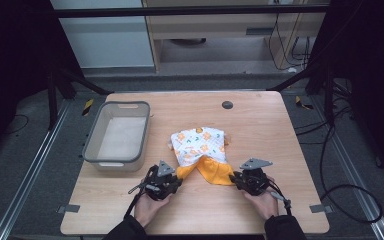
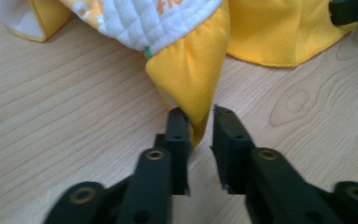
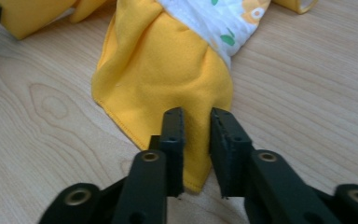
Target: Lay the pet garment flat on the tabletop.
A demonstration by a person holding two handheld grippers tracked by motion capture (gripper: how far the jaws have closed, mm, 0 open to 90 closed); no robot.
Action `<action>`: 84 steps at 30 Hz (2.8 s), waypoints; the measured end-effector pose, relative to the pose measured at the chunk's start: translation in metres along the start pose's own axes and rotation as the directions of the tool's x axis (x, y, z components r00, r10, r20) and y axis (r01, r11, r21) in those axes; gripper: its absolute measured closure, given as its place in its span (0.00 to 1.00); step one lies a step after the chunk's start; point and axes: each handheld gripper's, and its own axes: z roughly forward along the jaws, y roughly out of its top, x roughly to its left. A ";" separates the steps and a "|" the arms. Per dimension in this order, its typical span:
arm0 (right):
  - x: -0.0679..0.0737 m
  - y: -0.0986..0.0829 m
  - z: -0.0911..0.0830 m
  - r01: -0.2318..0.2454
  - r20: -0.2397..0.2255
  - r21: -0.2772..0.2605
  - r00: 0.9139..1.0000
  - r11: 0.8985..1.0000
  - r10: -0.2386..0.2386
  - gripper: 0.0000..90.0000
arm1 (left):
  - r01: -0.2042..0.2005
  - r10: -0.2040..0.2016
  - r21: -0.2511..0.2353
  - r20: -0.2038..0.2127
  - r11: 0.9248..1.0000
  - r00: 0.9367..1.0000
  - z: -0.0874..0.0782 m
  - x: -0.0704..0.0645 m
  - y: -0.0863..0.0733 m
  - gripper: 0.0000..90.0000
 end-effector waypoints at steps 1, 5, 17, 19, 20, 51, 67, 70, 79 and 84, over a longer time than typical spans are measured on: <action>0.000 0.000 0.001 0.001 -0.004 0.002 1.000 1.000 -0.001 0.91 | 0.002 -0.002 -0.006 0.004 1.000 1.000 -0.001 0.000 0.000 0.94; 0.002 0.001 -0.001 0.002 -0.017 0.012 1.000 1.000 -0.002 0.97 | -0.005 0.005 -0.018 0.008 1.000 1.000 -0.007 0.001 0.002 0.97; 0.002 0.008 -0.047 0.044 -0.056 -0.059 0.997 0.997 -0.047 0.96 | 0.034 -0.026 -0.118 0.073 0.992 0.997 -0.051 0.014 0.004 0.98; 0.001 0.008 -0.054 0.049 -0.068 -0.067 0.996 0.997 -0.053 0.96 | 0.051 -0.041 -0.123 0.086 0.991 0.995 -0.060 0.017 0.002 0.98; 0.000 0.008 -0.058 0.047 -0.077 -0.070 0.996 0.996 -0.052 0.96 | 0.058 -0.047 -0.126 0.089 0.990 0.995 -0.062 0.018 0.001 0.98; 0.009 0.012 -0.058 0.016 -0.057 -0.208 0.998 0.978 -0.029 1.00 | -0.051 0.055 -0.168 0.024 0.985 0.998 -0.057 -0.008 0.015 0.79; 0.024 0.005 -0.005 0.066 -0.091 -0.043 0.993 0.997 -0.069 1.00 | -0.108 0.109 0.073 -0.006 0.991 0.994 0.005 -0.007 0.004 0.87; 0.026 0.002 -0.005 0.068 -0.100 -0.028 0.992 0.997 -0.070 1.00 | -0.111 0.112 0.092 0.002 0.990 0.994 0.004 -0.007 -0.001 0.87; 0.036 -0.012 -0.010 0.080 -0.145 0.046 0.987 0.996 -0.072 1.00 | -0.136 0.135 0.094 0.020 0.986 0.991 -0.002 -0.017 -0.010 0.85; 0.039 -0.015 -0.013 0.074 -0.167 0.058 0.984 0.996 -0.063 1.00 | -0.149 0.147 0.092 0.028 0.985 0.989 -0.005 -0.020 -0.014 0.81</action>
